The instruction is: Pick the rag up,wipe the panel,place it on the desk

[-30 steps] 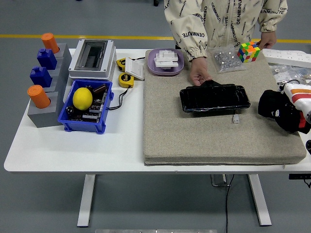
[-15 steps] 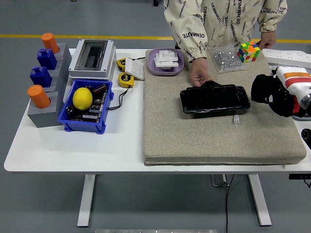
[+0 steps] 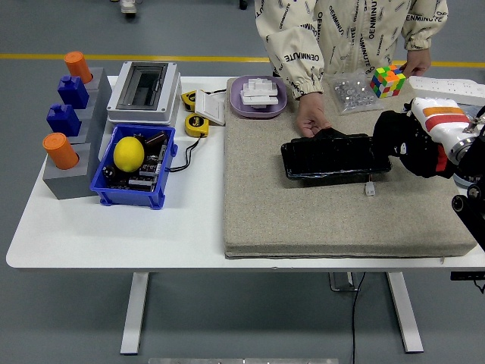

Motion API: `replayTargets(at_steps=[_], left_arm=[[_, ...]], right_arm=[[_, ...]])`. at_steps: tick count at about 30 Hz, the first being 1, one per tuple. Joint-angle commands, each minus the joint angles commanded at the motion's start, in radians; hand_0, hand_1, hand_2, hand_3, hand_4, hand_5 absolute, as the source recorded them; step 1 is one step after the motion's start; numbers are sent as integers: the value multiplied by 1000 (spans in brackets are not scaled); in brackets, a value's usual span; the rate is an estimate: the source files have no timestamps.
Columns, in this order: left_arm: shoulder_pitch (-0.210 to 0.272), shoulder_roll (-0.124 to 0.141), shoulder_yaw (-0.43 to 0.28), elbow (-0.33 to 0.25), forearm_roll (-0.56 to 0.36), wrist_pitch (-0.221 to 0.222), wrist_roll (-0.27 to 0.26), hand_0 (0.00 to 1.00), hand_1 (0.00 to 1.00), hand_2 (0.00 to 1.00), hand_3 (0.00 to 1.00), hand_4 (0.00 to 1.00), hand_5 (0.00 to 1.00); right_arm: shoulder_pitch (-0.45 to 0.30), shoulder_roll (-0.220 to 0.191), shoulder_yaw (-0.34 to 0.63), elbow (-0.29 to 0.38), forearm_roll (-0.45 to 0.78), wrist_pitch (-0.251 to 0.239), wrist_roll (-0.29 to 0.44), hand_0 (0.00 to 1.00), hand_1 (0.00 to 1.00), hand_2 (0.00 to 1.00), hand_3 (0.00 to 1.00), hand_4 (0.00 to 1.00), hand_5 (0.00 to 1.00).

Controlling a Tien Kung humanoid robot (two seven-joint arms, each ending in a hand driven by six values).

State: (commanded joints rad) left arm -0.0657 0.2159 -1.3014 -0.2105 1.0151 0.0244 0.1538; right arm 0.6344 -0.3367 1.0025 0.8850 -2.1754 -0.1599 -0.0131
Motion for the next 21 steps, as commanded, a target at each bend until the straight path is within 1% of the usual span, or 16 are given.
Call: replayTargets(at_steps=[8,21], left_arm=[[0,0,3,-1,-1,0,0,603,635,636,561,637,447],[0,3,12,-1,-3,0,0,604,635,637,561,636,446]], right_arm=[[-12,27,-25,-4,9,-5,2,203,308,374,371,900,31],[-5,64,-69,1,9,-1,0,207,307,374,371,900,30]])
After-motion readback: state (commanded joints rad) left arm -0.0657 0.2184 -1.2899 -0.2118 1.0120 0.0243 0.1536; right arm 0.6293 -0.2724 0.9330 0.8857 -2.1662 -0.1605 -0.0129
